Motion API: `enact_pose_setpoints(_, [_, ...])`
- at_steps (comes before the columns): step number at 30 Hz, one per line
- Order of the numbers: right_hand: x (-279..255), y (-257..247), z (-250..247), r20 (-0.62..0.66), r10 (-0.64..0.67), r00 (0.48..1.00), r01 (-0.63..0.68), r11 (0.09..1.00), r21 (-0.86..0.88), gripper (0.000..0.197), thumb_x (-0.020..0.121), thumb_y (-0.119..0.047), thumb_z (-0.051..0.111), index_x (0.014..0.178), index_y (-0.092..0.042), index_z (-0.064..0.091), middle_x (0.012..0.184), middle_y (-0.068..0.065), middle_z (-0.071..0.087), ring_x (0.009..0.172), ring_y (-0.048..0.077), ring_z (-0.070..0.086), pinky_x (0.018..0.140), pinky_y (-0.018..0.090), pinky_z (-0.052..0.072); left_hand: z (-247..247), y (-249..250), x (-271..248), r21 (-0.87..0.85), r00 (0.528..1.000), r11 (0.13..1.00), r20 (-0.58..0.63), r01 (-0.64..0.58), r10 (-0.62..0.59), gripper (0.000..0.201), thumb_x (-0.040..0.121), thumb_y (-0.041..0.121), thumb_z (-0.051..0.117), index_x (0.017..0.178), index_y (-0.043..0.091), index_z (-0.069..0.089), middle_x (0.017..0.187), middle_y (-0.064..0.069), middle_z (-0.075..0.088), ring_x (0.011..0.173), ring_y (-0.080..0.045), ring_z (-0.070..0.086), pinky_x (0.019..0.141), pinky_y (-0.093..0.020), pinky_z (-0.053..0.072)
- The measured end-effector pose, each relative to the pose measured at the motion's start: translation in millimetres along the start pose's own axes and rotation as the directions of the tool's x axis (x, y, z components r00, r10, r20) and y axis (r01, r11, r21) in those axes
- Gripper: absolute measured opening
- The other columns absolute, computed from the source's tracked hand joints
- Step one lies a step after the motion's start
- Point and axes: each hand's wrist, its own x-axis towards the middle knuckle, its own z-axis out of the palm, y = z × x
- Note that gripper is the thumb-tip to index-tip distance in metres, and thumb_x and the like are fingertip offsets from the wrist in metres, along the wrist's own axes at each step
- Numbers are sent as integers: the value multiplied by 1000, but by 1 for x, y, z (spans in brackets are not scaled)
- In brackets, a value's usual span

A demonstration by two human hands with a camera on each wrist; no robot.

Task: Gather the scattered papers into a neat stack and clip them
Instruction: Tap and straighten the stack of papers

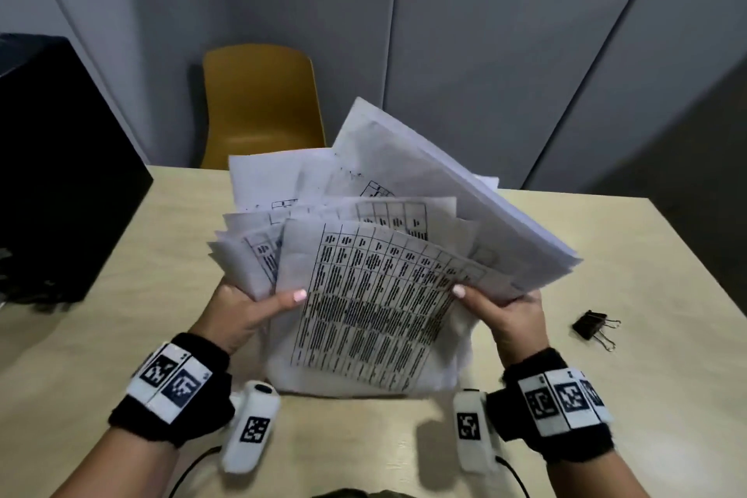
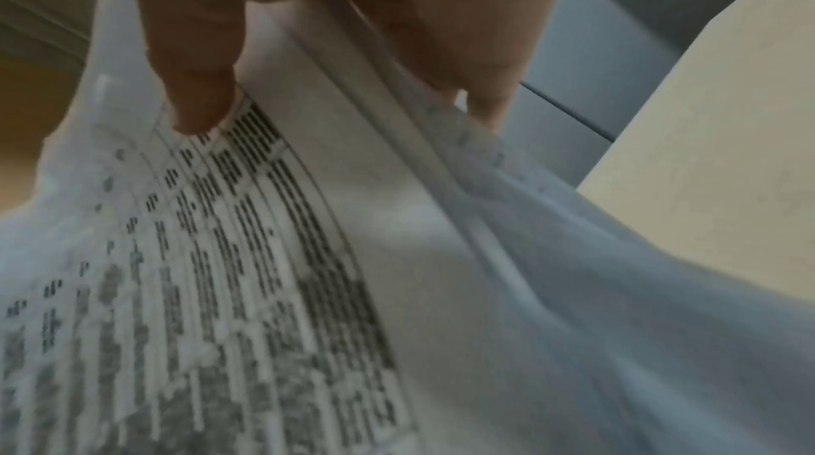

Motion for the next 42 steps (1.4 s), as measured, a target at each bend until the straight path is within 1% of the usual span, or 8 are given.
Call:
enact_pose_setpoints(8, [9, -11, 11, -33, -77, 997, 78, 997, 23, 35, 59, 17, 72, 73, -15, 72, 68, -18, 72, 68, -5, 66, 63, 11, 52, 15, 16, 4, -37, 980, 987, -131, -157, 151, 32, 69, -10, 68, 85, 17, 61, 64, 32, 67, 71, 16, 63, 64, -1, 46])
enact_pose_setpoints(12, [9, -10, 3, 27, -61, 998, 59, 997, 53, 87, 44, -21, 91, 114, 13, 52, 90, -3, 73, 84, 8, 66, 79, 24, 55, 1, 13, 4, -37, 984, 986, -81, -160, 157, 60, 43, 40, 89, 93, 16, 66, 85, 21, 73, 86, 2, 68, 75, -13, 53])
enact_pose_setpoints(18, [2, -11, 10, 98, -34, 995, 41, 997, -66, 40, 57, 10, 78, 87, -15, 67, 73, -16, 74, 74, -2, 68, 67, 14, 53, 17, 6, -1, -14, 991, 994, -84, -104, 102, 32, 71, -11, 67, 94, 10, 62, 70, 25, 70, 74, 9, 66, 66, -6, 50])
enact_pose_setpoints(22, [6, -14, 3, 41, -94, 995, 94, 996, -3, 34, 56, -3, 72, 75, -31, 74, 70, -15, 73, 70, 0, 69, 62, 15, 54, 8, 3, 3, -69, 990, 992, -104, -101, 94, 29, 69, -2, 73, 94, 11, 66, 81, 14, 75, 89, -7, 69, 71, -15, 54])
enact_pose_setpoints(26, [8, -11, 1, 52, -96, 994, 93, 994, 54, 36, 47, -29, 74, 83, -35, 74, 76, -11, 74, 76, 6, 69, 69, 22, 55, 10, 9, -5, -103, 992, 990, 66, -101, 109, 72, 40, 35, 89, 102, 11, 62, 92, 5, 75, 89, -12, 70, 69, -20, 56])
enact_pose_setpoints(33, [11, -10, -6, 32, -44, 999, 43, 998, 35, 69, 41, -29, 85, 102, -15, 57, 81, -8, 74, 78, 7, 68, 68, 22, 55, 1, 4, 3, -54, 995, 996, 59, -77, 81, 81, 33, 52, 88, 100, 12, 64, 94, 5, 75, 92, -14, 69, 77, -23, 55])
enact_pose_setpoints(38, [8, -11, 4, 126, -44, 991, 60, 990, -130, 34, 54, -4, 77, 86, -14, 71, 77, -8, 75, 75, 7, 70, 68, 20, 54, 19, -3, 1, -20, 997, 997, -42, -72, 71, 31, 59, 10, 84, 83, 17, 66, 74, 12, 74, 83, -10, 67, 66, -12, 52])
enact_pose_setpoints(42, [10, -25, 10, 50, -132, 990, 133, 991, -27, 33, 55, 3, 77, 78, -21, 77, 75, -13, 74, 72, 1, 67, 68, 17, 54, 23, 11, 4, 3, 968, 986, -189, -167, 165, 30, 67, -3, 74, 85, 20, 66, 72, 28, 70, 77, 9, 65, 73, -10, 52])
